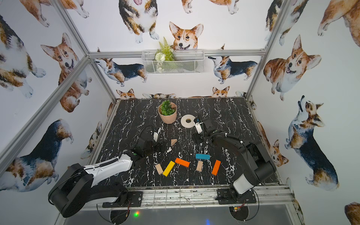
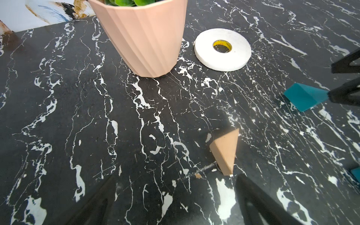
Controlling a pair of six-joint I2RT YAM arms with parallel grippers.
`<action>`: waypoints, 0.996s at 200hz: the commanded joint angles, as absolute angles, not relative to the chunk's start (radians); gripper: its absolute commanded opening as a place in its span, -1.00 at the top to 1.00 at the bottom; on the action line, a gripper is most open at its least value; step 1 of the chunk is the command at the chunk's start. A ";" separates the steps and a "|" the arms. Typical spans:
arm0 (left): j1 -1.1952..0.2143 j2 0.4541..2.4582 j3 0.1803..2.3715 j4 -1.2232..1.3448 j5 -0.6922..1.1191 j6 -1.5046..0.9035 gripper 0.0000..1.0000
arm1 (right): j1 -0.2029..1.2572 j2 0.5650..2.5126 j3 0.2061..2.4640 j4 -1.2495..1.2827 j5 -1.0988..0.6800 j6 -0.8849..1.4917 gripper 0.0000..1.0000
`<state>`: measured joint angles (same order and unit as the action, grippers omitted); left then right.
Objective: Assemble a carrot with building blocks
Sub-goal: Adjust the building block at the center of the board.
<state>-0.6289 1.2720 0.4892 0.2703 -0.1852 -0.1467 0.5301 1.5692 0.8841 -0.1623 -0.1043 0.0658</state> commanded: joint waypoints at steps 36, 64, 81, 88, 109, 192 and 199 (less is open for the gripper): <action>-0.628 1.260 0.492 0.272 -0.173 -0.150 -0.97 | 0.531 1.639 0.934 -0.243 -0.121 0.086 -0.44; -0.628 1.271 0.497 0.267 -0.164 -0.147 -0.96 | 0.531 1.664 0.949 -0.267 -0.178 0.098 -0.40; -0.627 1.279 0.503 0.262 -0.152 -0.144 -0.95 | 0.536 1.669 0.944 -0.259 -0.220 0.107 -0.36; -0.627 1.280 0.503 0.264 -0.148 -0.144 -0.94 | 0.539 1.672 0.942 -0.255 -0.232 0.108 -0.35; -0.627 1.284 0.505 0.265 -0.143 -0.143 -0.93 | 0.555 1.687 0.953 -0.258 -0.244 0.100 -0.32; -0.627 1.294 0.511 0.271 -0.105 -0.133 -0.93 | 0.574 1.765 1.034 -0.277 -0.242 0.046 -0.27; -0.627 1.298 0.512 0.270 -0.102 -0.132 -0.93 | 0.580 1.770 1.037 -0.278 -0.246 0.040 -0.27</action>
<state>-0.6289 1.2873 0.4988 0.2630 -0.1257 -0.1413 0.5690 1.7538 1.0191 -0.2649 -0.2218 0.0738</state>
